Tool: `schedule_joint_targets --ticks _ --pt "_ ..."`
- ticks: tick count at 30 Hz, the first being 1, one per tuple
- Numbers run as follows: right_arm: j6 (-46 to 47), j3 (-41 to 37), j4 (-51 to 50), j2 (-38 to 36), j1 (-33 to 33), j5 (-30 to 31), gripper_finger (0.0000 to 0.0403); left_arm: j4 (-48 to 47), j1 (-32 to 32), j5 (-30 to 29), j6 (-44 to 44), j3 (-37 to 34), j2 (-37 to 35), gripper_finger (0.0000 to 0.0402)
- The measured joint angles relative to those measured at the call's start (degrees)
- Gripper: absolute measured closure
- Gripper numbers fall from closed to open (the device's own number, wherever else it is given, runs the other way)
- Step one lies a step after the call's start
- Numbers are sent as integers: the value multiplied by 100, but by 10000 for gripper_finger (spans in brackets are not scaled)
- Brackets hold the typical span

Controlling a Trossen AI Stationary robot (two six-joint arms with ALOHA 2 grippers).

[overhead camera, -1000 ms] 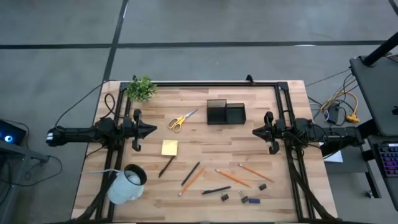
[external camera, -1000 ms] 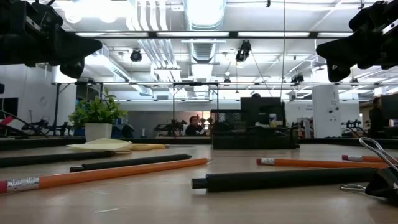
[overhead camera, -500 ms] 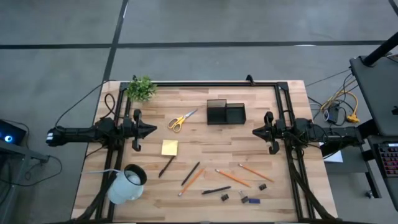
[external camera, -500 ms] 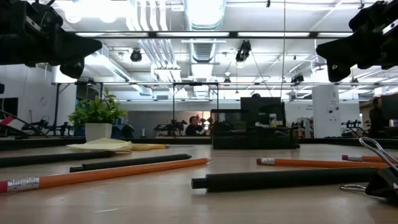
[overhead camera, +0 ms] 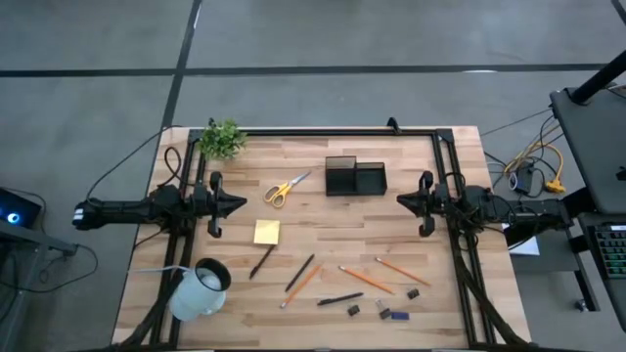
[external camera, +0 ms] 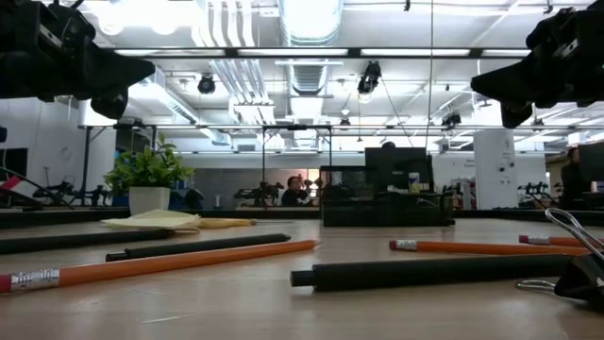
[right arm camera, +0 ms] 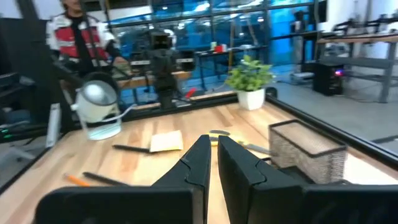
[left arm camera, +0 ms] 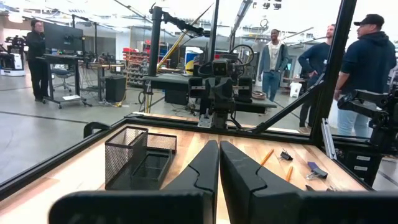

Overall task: Pick and place office supplies into organizer
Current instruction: Put the right pencil into the desk organizer

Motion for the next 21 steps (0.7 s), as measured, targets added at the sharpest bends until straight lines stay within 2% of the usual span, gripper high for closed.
schedule_joint_targets --ticks 8,17,21 --pt "73 1 1 4 1 -4 380 0 1 1 -1 0 0 402" --pt "1401 0 20 4 2 -6 380 45 -1 1 -1 0 0 402" --pt "1405 2 123 2 2 -9 380 270 1 0 -31 0 -1 402"
